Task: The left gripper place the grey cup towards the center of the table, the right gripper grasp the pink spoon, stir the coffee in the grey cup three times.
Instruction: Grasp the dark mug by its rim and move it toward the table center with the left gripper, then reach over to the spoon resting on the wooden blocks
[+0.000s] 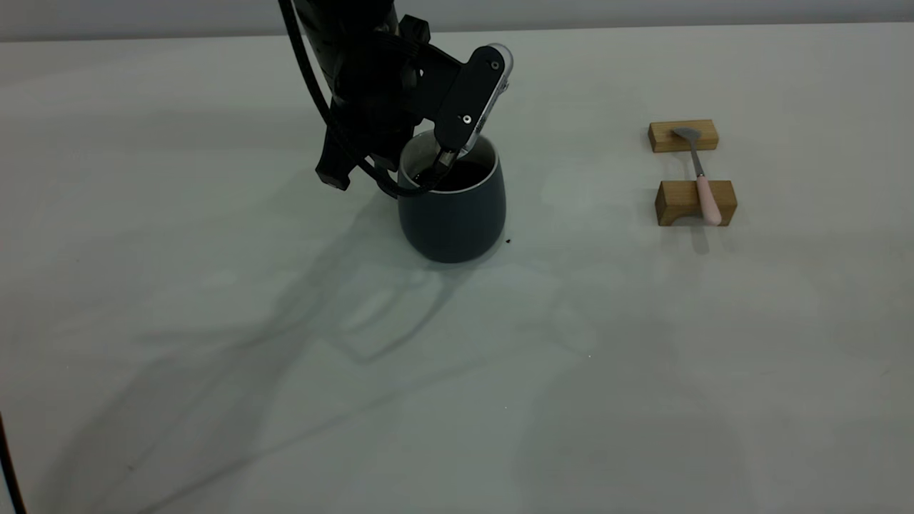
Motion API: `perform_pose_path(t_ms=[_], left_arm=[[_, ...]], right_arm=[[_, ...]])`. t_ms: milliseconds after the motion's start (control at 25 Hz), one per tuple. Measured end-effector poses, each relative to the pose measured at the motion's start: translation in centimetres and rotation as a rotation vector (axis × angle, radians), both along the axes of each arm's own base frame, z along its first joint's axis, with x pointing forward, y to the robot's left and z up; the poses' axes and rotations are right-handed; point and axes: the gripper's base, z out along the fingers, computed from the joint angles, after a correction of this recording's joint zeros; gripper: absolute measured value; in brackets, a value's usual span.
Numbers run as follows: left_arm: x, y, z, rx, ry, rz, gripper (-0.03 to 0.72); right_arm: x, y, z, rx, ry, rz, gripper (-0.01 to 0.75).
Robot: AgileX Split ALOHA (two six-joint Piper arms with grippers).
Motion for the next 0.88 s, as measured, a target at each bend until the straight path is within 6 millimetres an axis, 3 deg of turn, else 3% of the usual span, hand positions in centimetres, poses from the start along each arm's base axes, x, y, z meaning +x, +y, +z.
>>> perform_pose_path(t_ms=[120,320,480,600,880], left_arm=[[0.0,0.0,0.0,0.014,0.007,-0.012,0.242],[-0.7,0.5,-1.1,0.070,0.071,-0.014,0.438],[-0.6,0.4,-0.7,0.067,0.067,-0.014,0.580],[-0.5,0.3,1.3,0.044,0.038,0.004,0.623],[-0.7,0.7,8.9,-0.054,-0.032,0.222,0.600]], right_arm=[[0.0,0.0,0.0,0.000,0.000,0.000,0.238],[0.0,0.0,0.0,0.000,0.000,0.000,0.238],[0.0,0.0,0.0,0.000,0.000,0.000,0.238],[0.0,0.0,0.0,0.000,0.000,0.000,0.238],[0.0,0.0,0.0,0.000,0.000,0.000,0.238]])
